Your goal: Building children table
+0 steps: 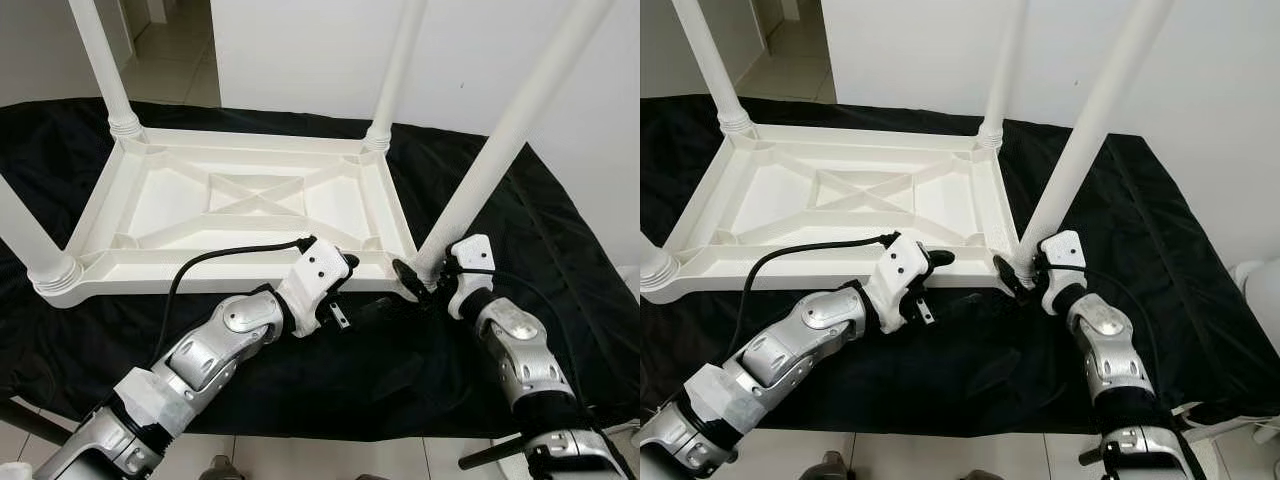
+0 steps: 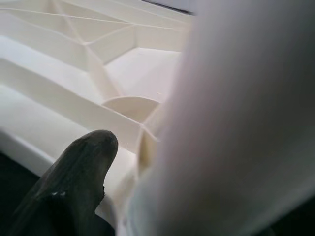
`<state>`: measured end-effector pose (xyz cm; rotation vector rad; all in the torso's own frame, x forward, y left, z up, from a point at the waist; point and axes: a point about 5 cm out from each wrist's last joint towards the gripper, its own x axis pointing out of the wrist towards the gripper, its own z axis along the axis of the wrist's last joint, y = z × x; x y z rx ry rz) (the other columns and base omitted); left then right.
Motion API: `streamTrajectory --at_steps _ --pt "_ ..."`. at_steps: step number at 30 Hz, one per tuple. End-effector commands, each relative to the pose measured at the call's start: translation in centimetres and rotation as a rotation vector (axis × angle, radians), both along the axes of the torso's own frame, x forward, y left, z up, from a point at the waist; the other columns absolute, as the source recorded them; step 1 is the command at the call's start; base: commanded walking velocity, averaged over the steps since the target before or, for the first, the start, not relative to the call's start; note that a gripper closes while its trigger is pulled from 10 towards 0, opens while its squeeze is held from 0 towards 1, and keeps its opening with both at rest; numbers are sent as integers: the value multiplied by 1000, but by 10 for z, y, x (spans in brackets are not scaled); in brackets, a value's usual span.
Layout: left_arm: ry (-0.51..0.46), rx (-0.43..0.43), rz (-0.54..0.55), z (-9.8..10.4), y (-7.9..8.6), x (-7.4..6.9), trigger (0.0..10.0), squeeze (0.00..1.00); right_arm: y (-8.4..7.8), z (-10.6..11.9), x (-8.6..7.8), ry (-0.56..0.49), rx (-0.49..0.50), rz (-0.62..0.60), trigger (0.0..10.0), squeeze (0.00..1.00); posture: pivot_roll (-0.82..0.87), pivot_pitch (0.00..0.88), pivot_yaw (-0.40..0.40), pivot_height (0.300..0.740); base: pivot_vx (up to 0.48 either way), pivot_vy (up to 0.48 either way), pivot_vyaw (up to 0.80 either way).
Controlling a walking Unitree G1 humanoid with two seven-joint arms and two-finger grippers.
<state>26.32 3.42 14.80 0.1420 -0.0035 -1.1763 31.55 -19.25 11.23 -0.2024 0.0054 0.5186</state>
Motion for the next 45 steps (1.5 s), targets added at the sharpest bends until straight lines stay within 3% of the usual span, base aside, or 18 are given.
streamTrajectory --at_steps 1,4,5,6,7,8,9,10,17,18,21,22,34,36,37,38,45 --pt "27 21 -198 -2 -3 -11 10000 0 -3 -3 1 16 -35 28 10000 0 57 0 -74 740 0 0 0" --pt "28 21 -202 -1 -4 -10 10000 0 2 -6 7 30 -70 74 10000 0 51 0 -65 740 0 0 0" --pt "29 22 -204 -1 -5 -9 10000 0 4 -6 8 40 -66 91 6510 0 50 0 -64 740 0 0 0" --pt "29 23 -205 -1 -5 -9 10000 0 6 -8 9 45 -60 102 4706 0 49 0 -64 740 0 0 0" --pt "29 23 -205 -1 -5 -9 10000 0 6 -8 9 45 -60 102 4706 0 49 0 -64 740 0 0 0" --pt "30 23 -206 -1 -6 -9 10000 0 7 -9 9 50 -54 113 863 0 48 0 -64 740 0 0 0" --pt "30 24 -207 -1 -6 -9 10000 0 8 -9 10 54 -50 120 863 0 48 0 -64 740 0 0 0" --pt "27 25 -208 -1 -7 -9 10000 0 9 -10 9 56 -48 118 0 0 46 0 -66 740 0 0 0" --pt "25 26 -209 -1 -8 -10 10000 0 12 -18 2 67 -20 104 0 0 39 0 -68 740 0 0 0" --pt "26 24 -208 -1 -8 -10 10000 0 14 -20 -2 67 8 80 3373 0 38 0 -68 740 0 0 0" --pt "27 23 -208 -1 -8 -10 10000 0 14 -21 -3 67 19 68 3373 0 38 0 -68 740 0 0 0" --pt "29 22 -209 -1 -8 -10 10000 0 18 -22 -6 68 68 23 10000 0 35 0 -68 740 0 0 0" --pt "27 29 -217 -2 -8 -10 10000 0 27 -13 -7 30 115 -209 10000 0 25 0 -62 740 0 0 0" --pt "30 30 -222 -3 -8 -11 10000 0 29 -15 -8 58 152 -351 10000 0 26 0 -64 740 0 0 0" --pt "30 30 -222 -3 -8 -11 10000 0 29 -15 -8 58 152 -351 10000 0 26 0 -64 740 0 0 0" --pt "32 31 -225 -3 -7 -12 10000 0 33 -17 -12 65 154 -472 10000 0 30 0 -67 740 0 0 0" --pt "33 33 -226 -4 -6 -12 10000 0 48 -16 -20 64 181 -641 10000 0 30 0 -67 740 0 0 0"
